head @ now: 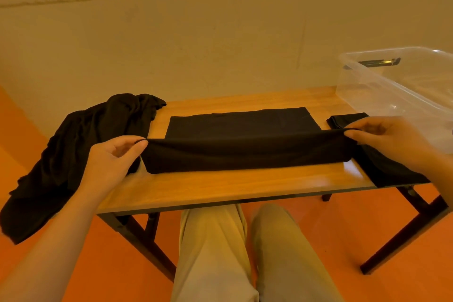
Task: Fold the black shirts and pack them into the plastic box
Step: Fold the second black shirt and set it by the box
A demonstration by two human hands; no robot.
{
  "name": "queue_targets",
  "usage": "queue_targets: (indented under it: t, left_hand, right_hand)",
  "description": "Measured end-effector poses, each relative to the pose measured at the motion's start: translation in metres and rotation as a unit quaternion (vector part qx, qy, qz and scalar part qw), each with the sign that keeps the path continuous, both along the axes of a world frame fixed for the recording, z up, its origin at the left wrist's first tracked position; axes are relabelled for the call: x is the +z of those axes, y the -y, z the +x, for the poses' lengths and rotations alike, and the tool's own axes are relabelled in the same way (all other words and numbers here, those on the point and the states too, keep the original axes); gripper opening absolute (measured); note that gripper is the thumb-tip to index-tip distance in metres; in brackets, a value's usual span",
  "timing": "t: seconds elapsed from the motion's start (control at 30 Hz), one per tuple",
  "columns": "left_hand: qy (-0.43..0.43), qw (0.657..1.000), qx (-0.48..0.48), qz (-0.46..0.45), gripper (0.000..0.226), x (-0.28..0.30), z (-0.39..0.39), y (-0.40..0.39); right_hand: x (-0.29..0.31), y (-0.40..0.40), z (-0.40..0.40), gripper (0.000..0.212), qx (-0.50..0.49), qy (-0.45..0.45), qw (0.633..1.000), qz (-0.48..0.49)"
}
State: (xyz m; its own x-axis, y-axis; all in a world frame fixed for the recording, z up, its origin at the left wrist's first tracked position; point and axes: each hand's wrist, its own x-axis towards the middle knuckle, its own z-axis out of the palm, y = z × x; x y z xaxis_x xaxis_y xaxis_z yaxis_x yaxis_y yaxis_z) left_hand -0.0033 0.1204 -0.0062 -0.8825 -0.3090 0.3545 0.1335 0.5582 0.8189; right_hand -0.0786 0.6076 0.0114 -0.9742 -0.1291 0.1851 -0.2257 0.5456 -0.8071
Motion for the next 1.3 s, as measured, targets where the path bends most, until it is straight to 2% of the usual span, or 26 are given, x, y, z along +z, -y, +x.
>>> queue_targets:
  t: [0.23, 0.37, 0.5, 0.7, 0.83, 0.93, 1.07, 1.3]
  left_hand:
    - [0.059, 0.997, 0.046, -0.006, 0.004, 0.024, -0.072, 0.004]
    - [0.091, 0.994, 0.061, 0.003, 0.003, 0.027, -0.122, 0.011]
    - [0.112, 0.990, 0.079, 0.014, 0.002, 0.027, -0.168, 0.017]
    - [0.120, 0.987, 0.110, 0.005, 0.017, 0.019, -0.217, 0.017]
    - [0.134, 0.984, 0.114, -0.013, 0.024, 0.013, -0.233, 0.011]
    - [0.130, 0.984, 0.121, -0.012, 0.026, 0.011, -0.237, 0.004]
    - [0.113, 0.986, 0.123, 0.006, 0.013, 0.023, -0.234, -0.021]
    - [0.091, 0.994, 0.002, 0.057, 0.009, 0.040, -0.197, -0.110]
  right_hand:
    - [0.012, 0.016, -0.083, 0.017, -0.064, 0.034, 0.997, 0.000]
    - [0.019, 0.031, -0.127, 0.009, -0.093, 0.058, 0.994, -0.024]
    - [0.016, 0.041, -0.171, 0.017, -0.127, 0.083, 0.988, -0.028]
    - [0.001, 0.052, -0.217, 0.008, -0.141, 0.082, 0.987, -0.015]
    - [-0.006, 0.059, -0.228, 0.015, -0.146, 0.077, 0.986, -0.007]
    - [-0.004, 0.066, -0.228, 0.012, -0.149, 0.082, 0.985, -0.029]
    - [0.009, 0.088, -0.217, 0.012, -0.147, 0.096, 0.980, -0.092]
    - [0.025, 0.166, -0.158, 0.018, -0.084, 0.152, 0.969, -0.174]
